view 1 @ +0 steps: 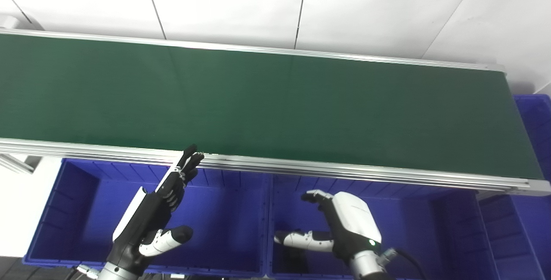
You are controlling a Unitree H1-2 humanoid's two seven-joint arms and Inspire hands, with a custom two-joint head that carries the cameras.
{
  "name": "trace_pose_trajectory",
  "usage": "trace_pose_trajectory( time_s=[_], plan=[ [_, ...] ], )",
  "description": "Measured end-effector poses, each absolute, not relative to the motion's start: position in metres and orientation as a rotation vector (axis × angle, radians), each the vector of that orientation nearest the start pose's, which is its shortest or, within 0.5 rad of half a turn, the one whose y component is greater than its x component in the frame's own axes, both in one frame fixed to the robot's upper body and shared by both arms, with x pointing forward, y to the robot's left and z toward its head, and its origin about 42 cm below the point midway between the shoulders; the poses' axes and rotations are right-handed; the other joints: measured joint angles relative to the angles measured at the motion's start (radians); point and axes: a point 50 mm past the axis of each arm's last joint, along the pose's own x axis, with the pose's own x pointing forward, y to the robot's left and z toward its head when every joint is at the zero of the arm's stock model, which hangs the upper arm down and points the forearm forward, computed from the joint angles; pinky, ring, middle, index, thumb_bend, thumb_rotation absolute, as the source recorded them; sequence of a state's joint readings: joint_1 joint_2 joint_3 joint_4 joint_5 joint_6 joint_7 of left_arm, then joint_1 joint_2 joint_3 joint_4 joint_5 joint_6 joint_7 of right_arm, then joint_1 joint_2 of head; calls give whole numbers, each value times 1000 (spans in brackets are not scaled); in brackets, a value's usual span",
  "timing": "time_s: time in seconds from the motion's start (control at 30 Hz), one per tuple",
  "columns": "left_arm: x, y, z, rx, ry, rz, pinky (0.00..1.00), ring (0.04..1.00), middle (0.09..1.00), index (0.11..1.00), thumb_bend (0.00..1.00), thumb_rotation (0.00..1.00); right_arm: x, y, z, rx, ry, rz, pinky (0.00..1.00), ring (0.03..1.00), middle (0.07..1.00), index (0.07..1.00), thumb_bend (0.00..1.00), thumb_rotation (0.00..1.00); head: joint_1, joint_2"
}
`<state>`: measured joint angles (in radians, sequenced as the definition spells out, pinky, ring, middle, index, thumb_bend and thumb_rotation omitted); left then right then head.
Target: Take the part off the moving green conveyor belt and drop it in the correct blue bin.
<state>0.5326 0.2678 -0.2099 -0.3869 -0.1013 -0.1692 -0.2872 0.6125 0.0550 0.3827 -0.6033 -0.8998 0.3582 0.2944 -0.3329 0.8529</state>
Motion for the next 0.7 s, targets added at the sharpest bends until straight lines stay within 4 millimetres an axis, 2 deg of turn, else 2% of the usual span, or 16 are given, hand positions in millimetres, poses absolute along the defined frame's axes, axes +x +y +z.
trace_pose_trajectory(
  time_s=[0.1, 0.17, 0.27, 0.4, 0.47, 0.5, 0.6, 0.7],
  plan=[
    [100, 230, 104, 57, 31, -453, 1000, 999, 957, 1000, 826, 707, 77, -144, 142, -475, 333, 227, 706, 772, 798, 763, 771, 941, 12, -29],
    [99, 232, 99, 58, 47, -448, 1000, 999, 959, 1000, 828, 708, 62, -145, 139, -358, 314, 196, 730, 783, 810, 777, 767, 930, 12, -29],
    [99, 232, 97, 58, 56, -447, 995, 998, 963, 1000, 820, 707, 50, -144, 131, -262, 266, 156, 793, 817, 825, 790, 795, 911, 2, -46],
    [97, 235, 89, 60, 87, -453, 1000, 997, 963, 1000, 819, 703, 45, -145, 111, -204, 214, 83, 817, 847, 862, 830, 827, 923, -60, -77],
    [96, 239, 84, 66, 101, -456, 999, 994, 960, 1000, 817, 695, 43, -145, 100, -188, 185, 57, 826, 855, 869, 842, 838, 940, -60, -77],
    [96, 241, 82, 69, 106, -456, 996, 993, 958, 1000, 813, 691, 42, -144, 94, -183, 175, 51, 837, 858, 873, 846, 850, 946, -95, -81],
    [97, 252, 82, 82, 82, -462, 997, 997, 961, 1000, 793, 693, 42, -134, 78, -142, 122, 53, 852, 855, 880, 865, 880, 970, -110, -83],
    [102, 258, 86, 99, 38, -469, 1000, 1000, 970, 1000, 783, 706, 45, -131, 76, -117, 59, 51, 855, 860, 890, 880, 903, 996, -133, -91]
  ],
)
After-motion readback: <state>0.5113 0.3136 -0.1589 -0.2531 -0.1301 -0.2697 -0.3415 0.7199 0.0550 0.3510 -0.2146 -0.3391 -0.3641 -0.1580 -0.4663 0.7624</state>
